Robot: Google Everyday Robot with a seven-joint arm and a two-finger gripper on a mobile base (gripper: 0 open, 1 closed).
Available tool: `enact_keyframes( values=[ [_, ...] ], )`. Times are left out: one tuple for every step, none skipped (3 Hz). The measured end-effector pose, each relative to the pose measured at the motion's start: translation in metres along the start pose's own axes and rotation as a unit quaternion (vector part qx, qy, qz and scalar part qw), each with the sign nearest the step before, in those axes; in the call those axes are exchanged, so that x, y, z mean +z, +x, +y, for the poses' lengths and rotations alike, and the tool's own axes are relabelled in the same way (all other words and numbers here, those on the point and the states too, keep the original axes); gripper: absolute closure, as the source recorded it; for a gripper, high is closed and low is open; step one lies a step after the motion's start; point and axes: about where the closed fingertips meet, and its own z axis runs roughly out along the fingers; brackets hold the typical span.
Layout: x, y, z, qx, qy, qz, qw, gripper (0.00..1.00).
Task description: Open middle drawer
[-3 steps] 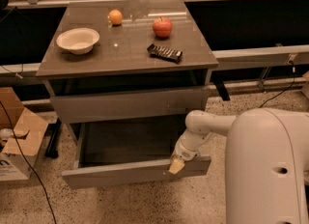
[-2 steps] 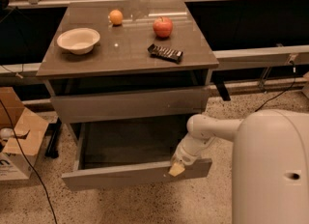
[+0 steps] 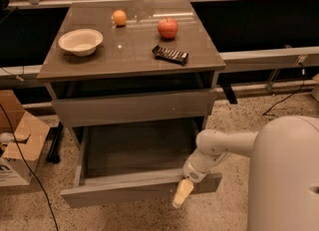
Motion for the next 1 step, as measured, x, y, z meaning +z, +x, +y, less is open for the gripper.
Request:
enact_keyframes(
  values=[
    [0.0000,0.0000,0.0000,0.000,0.000,0.000,1.0000,0.00]
  ],
)
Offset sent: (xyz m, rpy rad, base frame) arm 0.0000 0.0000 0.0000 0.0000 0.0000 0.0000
